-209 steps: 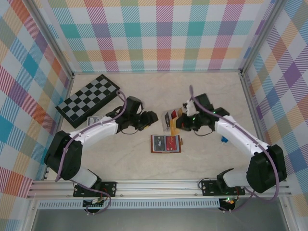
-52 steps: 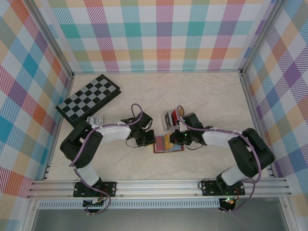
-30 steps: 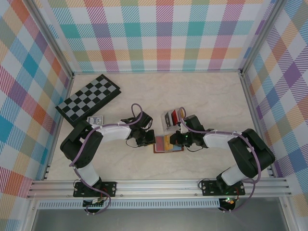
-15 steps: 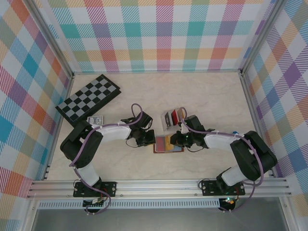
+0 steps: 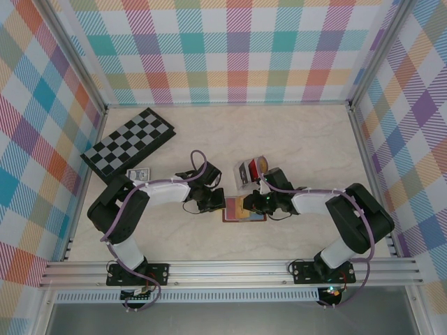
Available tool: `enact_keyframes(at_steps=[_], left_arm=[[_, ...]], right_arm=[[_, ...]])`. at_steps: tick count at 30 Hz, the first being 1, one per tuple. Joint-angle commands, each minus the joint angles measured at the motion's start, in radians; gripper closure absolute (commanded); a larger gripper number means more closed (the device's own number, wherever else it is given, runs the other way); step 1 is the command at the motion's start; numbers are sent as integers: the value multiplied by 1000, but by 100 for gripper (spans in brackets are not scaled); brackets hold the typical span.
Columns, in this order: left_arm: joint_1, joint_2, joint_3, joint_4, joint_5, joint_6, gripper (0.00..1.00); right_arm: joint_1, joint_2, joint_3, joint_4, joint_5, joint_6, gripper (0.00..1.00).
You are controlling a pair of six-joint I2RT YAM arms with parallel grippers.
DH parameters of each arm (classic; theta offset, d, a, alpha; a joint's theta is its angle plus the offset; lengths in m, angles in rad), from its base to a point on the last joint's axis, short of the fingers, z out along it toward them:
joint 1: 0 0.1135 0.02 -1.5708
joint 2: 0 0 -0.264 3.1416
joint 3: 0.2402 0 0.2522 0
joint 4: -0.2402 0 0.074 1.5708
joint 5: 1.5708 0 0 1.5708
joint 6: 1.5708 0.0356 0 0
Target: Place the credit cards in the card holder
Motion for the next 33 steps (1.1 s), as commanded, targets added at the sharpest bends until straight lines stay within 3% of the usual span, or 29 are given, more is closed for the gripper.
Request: enact_keyframes(at_steps=[1, 6, 8, 11, 13, 19, 33], left_arm=[[-16, 31, -2, -28, -28, 4, 94], [-17, 26, -2, -35, -33, 8, 94], [-16, 28, -2, -35, -30, 10, 94], [-17, 30, -3, -33, -30, 12, 94], [-17, 30, -3, -31, -27, 10, 95], [-16, 26, -3, -31, -27, 12, 95], [-18, 37, 0, -22, -26, 9, 95]], right_arm=[[20, 1, 27, -111, 29, -31, 79], [19, -46, 78, -293, 130, -102, 72], [19, -44, 98, -330, 143, -113, 66], [20, -32, 118, -353, 150, -120, 65], [19, -28, 124, -355, 151, -118, 66], [21, -9, 145, -325, 92, -124, 88], [35, 70, 183, -227, -35, -100, 85]])
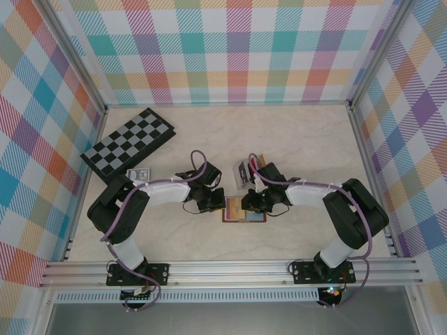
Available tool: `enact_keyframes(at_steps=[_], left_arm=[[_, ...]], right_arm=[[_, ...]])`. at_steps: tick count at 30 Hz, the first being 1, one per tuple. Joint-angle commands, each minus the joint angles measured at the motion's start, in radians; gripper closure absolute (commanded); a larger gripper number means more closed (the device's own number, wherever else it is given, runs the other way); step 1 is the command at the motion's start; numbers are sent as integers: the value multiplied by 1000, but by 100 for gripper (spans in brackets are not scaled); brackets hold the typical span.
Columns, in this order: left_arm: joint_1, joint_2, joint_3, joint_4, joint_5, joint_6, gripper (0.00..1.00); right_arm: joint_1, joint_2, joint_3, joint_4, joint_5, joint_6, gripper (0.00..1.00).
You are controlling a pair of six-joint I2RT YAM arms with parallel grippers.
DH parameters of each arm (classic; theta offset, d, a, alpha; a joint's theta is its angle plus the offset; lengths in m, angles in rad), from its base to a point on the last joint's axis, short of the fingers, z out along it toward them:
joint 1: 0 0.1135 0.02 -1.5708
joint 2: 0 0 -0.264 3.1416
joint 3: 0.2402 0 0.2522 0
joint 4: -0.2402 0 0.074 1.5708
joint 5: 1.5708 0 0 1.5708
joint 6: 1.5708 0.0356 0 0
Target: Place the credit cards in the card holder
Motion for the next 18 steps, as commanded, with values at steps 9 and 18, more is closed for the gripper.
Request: enact_keyframes(at_steps=[9, 18], left_arm=[[-18, 36, 5, -25, -26, 10, 95], [-19, 24, -2, -38, -36, 12, 95]], right_arm=[[37, 36, 54, 44, -57, 40, 81], [43, -17, 62, -112, 105, 20, 76]])
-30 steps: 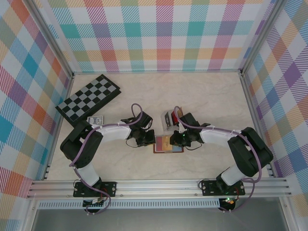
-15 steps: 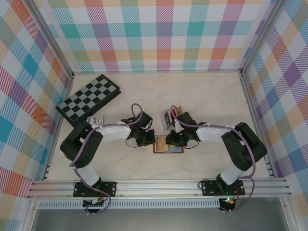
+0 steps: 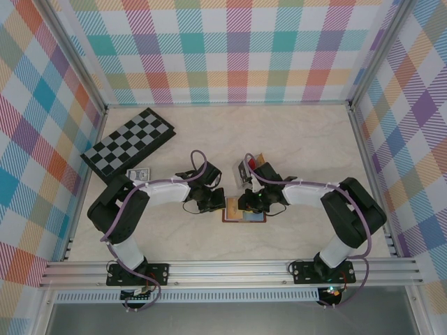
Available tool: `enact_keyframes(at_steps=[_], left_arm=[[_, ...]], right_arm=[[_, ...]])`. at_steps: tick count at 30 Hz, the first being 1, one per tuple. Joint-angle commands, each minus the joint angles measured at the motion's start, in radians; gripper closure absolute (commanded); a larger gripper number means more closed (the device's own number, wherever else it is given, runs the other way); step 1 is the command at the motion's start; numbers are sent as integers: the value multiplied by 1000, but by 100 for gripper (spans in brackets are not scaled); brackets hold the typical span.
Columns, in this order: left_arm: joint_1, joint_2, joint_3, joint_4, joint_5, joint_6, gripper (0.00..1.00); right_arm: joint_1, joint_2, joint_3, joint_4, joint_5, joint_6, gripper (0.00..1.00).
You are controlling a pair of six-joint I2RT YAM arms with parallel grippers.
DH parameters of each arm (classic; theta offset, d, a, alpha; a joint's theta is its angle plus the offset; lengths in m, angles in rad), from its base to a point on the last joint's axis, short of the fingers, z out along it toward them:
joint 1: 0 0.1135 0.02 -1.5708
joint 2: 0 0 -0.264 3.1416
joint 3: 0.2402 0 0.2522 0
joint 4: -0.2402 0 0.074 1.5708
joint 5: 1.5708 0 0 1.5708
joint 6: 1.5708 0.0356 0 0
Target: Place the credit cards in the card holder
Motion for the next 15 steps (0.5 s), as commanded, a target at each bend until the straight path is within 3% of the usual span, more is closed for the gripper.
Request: enact_keyframes(at_steps=[1, 4, 9, 15], left_arm=[[-19, 25, -1, -37, -36, 14, 95], [-19, 26, 2, -35, -36, 13, 95], [-19, 26, 3, -32, -33, 12, 95], [-20, 26, 3, -31, -31, 10, 95]], right_arm=[[7, -22, 23, -68, 50, -4, 76], [6, -15, 17, -51, 42, 12, 76], [6, 0, 10, 27, -30, 28, 89], [11, 12, 17, 54, -55, 40, 88]])
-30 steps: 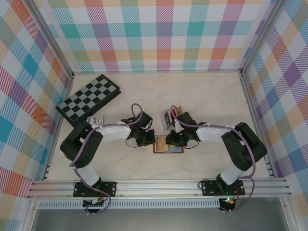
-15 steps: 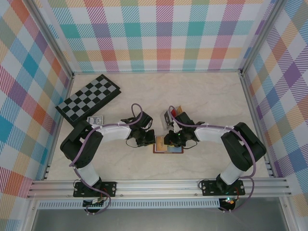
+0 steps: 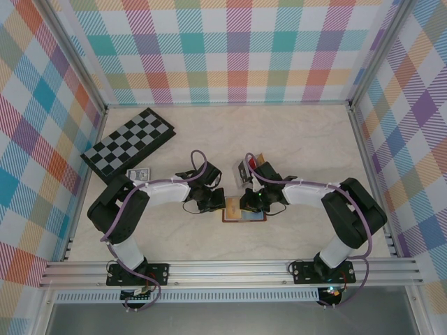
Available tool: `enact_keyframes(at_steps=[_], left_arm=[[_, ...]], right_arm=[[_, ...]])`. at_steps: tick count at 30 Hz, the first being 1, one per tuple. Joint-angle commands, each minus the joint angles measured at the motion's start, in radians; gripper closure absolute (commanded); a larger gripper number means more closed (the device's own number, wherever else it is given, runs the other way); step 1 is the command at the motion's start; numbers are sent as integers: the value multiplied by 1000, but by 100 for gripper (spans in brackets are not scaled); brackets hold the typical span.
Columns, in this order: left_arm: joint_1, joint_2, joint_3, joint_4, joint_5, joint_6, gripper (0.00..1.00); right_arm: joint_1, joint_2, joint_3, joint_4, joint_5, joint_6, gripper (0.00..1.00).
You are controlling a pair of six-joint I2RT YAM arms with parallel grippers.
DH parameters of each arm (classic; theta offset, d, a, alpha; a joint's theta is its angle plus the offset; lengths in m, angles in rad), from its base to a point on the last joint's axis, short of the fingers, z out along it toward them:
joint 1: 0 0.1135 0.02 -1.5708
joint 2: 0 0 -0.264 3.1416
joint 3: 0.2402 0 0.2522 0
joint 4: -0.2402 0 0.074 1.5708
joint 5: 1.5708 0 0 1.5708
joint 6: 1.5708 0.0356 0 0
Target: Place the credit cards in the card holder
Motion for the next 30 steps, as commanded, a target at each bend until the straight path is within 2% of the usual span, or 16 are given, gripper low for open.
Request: enact_keyframes(at_steps=[1, 5, 7, 9, 12, 16, 22, 30], left_arm=[[-19, 24, 2, -30, -33, 8, 95], [-19, 8, 0, -41, -56, 7, 93], [-20, -14, -3, -58, -83, 6, 92], [-20, -34, -2, -73, -109, 6, 88], [-19, -64, 0, -85, -139, 5, 83], [-16, -87, 25, -92, -161, 8, 73], [1, -79, 79, -105, -182, 2, 69], [66, -48, 119, -45, -158, -67, 67]], right_arm=[[9, 5, 12, 53, -54, 10, 84], [10, -66, 28, -72, 31, -39, 77], [9, -140, 51, -168, 115, -76, 76], [7, -196, 93, -267, 206, -120, 70], [3, -217, 195, -408, 359, -202, 65], [-6, -125, 342, -489, 469, -312, 64], [-6, 89, 572, -579, 548, -394, 66], [-4, 255, 722, -597, 583, -439, 63]])
